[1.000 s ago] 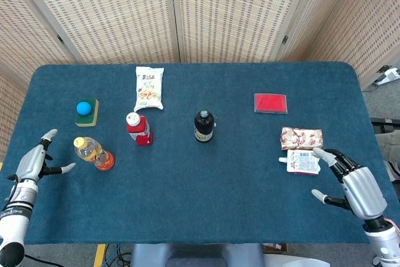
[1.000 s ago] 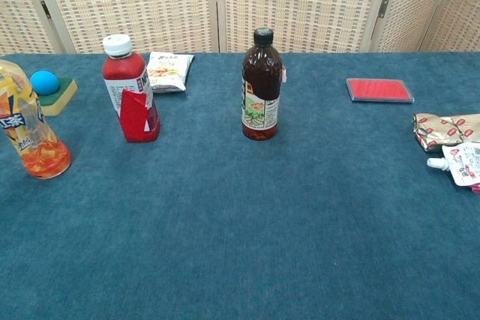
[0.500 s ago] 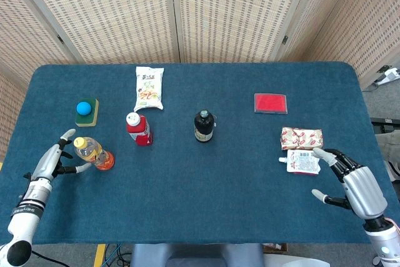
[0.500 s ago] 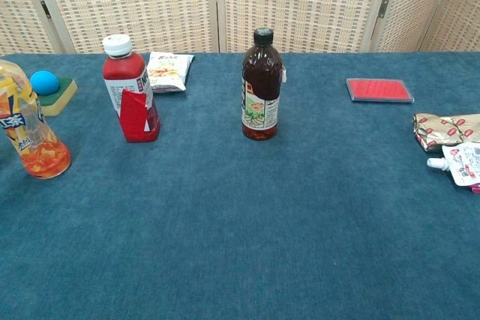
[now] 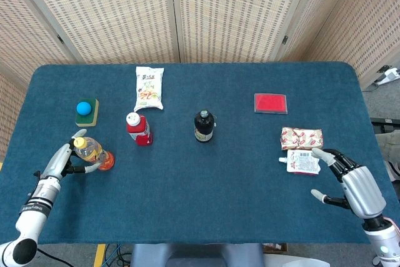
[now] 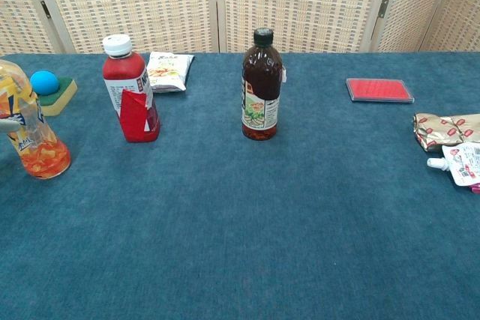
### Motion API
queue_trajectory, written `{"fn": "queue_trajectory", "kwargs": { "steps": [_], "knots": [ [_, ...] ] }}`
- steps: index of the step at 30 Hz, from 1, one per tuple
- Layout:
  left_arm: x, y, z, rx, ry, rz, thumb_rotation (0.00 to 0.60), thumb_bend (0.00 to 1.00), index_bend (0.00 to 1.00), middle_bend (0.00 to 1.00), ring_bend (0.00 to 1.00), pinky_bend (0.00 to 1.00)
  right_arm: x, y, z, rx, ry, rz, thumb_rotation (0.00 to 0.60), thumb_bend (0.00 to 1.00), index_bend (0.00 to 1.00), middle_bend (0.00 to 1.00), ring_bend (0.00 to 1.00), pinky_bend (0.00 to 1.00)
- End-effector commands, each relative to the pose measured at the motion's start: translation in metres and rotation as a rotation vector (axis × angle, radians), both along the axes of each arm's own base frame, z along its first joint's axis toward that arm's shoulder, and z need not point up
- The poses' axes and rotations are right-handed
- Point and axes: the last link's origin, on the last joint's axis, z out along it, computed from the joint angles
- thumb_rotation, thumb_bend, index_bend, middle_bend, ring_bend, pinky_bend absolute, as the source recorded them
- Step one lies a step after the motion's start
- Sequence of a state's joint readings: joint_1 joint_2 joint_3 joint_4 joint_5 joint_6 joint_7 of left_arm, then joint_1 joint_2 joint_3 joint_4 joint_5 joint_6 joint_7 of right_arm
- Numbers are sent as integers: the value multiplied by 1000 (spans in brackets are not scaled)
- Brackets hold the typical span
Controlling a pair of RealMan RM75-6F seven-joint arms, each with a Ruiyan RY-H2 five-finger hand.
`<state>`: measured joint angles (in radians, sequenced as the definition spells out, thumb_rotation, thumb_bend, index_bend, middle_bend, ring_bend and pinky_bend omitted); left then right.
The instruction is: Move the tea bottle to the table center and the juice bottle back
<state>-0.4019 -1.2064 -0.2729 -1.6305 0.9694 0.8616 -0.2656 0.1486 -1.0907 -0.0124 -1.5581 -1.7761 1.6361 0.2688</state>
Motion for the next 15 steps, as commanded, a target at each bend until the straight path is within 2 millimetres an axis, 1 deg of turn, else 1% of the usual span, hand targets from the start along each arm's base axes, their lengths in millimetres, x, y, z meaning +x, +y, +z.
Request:
{"fn": "queue_trajectory", "kwargs": {
  "steps": [1,2,3,4,8,12,15],
  "knots": [
    [-1,1,-1,15,-7,7,600,103,190,138,168,320,0,0,0,-1,-2,0,600,74,161,291,193,444],
    [-1,1,-1,17,-8,10,600,103,235,167,187,320,0,0,1,0,-3,0,600,74,161,291,193,445],
    [-1,1,-2,18,-8,13,600,103,303,215,215,320,0,0,1,0,-4,0,600,74,161,291,193,445],
    [-1,1,-3,21,-8,16,600,104,343,242,230,320,0,0,1,1,-4,0,600,74,161,291,193,445],
    [-1,4,-4,46,2,20,600,104,425,312,262,332,-1,0,1,4,-5,0,600,75,162,291,193,444],
    [-2,5,-6,59,15,26,600,104,548,395,302,348,-1,-1,1,2,-9,-2,600,74,163,291,193,444],
    [-2,6,-7,59,19,27,600,103,594,440,329,351,-1,-1,1,4,-10,-2,600,75,168,293,193,445]
  ]
}}
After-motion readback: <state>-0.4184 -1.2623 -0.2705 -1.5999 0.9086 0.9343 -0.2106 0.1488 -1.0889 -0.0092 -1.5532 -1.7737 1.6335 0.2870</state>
